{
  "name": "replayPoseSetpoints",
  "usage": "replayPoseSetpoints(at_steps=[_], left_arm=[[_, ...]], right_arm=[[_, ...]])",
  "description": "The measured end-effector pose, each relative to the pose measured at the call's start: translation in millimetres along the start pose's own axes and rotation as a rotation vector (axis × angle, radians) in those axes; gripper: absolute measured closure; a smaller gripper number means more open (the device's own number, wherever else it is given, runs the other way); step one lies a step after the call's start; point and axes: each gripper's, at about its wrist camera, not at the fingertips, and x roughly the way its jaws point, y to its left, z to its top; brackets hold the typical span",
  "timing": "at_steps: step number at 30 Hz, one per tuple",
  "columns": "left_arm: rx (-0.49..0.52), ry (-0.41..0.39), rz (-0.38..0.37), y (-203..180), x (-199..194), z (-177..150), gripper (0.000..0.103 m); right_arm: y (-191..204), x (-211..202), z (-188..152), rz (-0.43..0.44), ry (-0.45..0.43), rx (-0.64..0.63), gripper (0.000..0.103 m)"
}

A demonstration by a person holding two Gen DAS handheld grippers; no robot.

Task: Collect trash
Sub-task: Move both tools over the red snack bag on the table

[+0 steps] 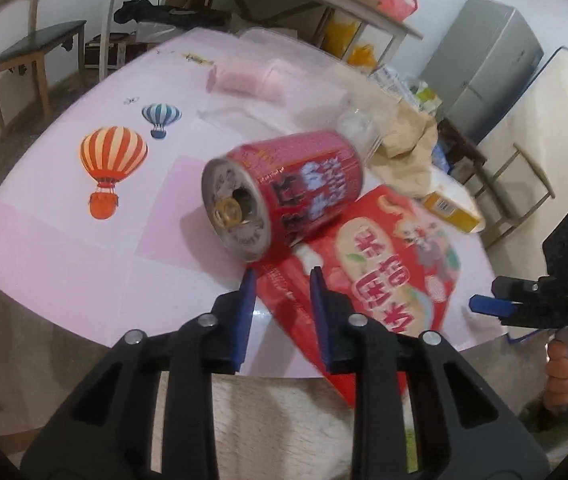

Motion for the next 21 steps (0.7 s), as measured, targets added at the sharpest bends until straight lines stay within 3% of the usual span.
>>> replayPoseSetpoints(at_steps=[8, 14, 21], left_arm=[[0.081, 0.063, -0.073, -28.3, 6.0, -21.5, 0.093], [0.201, 0.12, -0.112, -65.1, 5.8, -38.2, 0.093], [0.216, 0.034, -0.125, -66.9, -21.5, -24.9, 0.093]], right_arm=[[-3.5, 5.4, 0.3, -0.019, 0.01, 0.05, 0.049], [-6.4, 6.8, 1.0, -0.027, -0.01, 0.079, 0.051], [-23.2, -6.9, 0.0, -0.013, -0.039, 0.124, 0.051]])
